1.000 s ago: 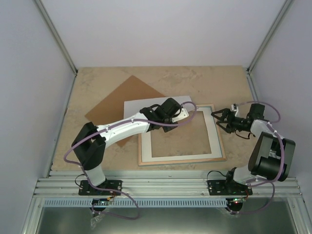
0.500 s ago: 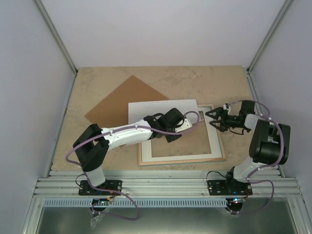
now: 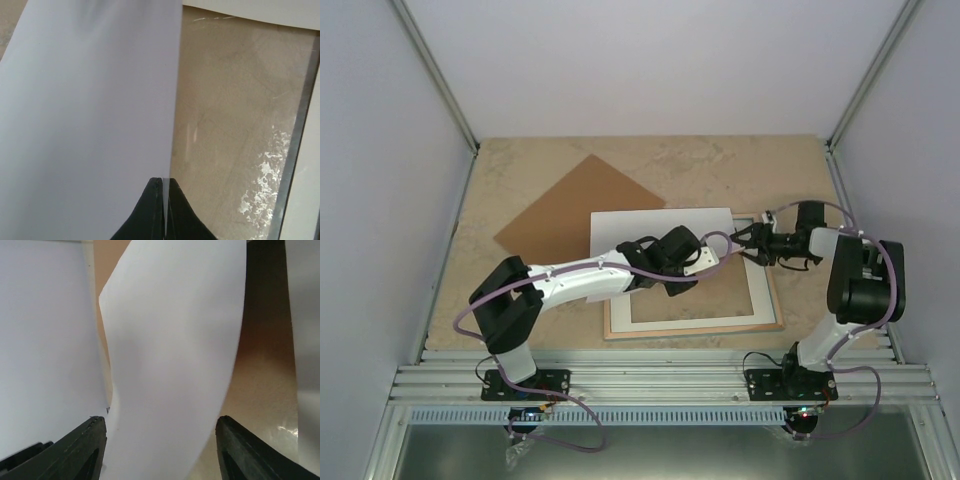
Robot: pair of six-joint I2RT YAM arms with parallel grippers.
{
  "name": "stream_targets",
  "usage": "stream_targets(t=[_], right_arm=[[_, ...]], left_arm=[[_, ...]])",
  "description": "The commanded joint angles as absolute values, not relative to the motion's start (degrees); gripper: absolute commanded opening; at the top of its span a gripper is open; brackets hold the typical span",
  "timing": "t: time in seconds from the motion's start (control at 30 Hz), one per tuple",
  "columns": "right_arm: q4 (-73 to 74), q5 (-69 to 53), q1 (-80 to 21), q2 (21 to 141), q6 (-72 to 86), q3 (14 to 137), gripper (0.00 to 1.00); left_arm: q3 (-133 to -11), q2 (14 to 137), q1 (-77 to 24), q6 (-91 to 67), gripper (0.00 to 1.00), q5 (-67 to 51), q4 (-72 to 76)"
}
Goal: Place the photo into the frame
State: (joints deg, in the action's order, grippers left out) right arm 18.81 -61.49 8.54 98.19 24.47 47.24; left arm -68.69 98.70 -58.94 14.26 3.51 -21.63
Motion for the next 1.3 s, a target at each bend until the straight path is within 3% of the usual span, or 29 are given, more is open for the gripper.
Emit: stream_targets(t=[0.0,0.23,0.33,0.43,0.57,0.83,1.27], right_arm=[[19.09,-62.3,8.18,100.02,23.36,50.08,0.58],[20.81,-61.55,8.23,99.06,19.73,50.28,0.2],[21.87,-60.94,8.49,97.94,17.32,49.57,0.02],[23.39,-60.67,9.87,95.54,14.22,47.71,0.01],[26.77,-57.81,12.61,89.84,8.5,44.48,0.01],[28.74,-54.53,16.14,83.12,2.57,41.16,0.0],[30.96,-56.11,16.64,84.23,-2.64,43.49,0.01]], left_arm=[[-67.52,95.89,-60.03,13.94,0.0,1.13,-20.31],[-67.02,95.45,-60.93,14.78,0.01,1.18,-21.04],[-67.53,95.07,-61.0,14.79,0.15,0.37,-21.99],[-68.35,93.93,-60.53,14.09,0.41,0.0,-23.97],[-69.22,90.18,-54.66,11.51,0.67,-7.42,-26.88],[-68.64,87.67,-43.79,10.44,0.98,-10.86,-27.17],[-67.71,84.36,-29.09,7.77,0.99,-25.49,-24.67]])
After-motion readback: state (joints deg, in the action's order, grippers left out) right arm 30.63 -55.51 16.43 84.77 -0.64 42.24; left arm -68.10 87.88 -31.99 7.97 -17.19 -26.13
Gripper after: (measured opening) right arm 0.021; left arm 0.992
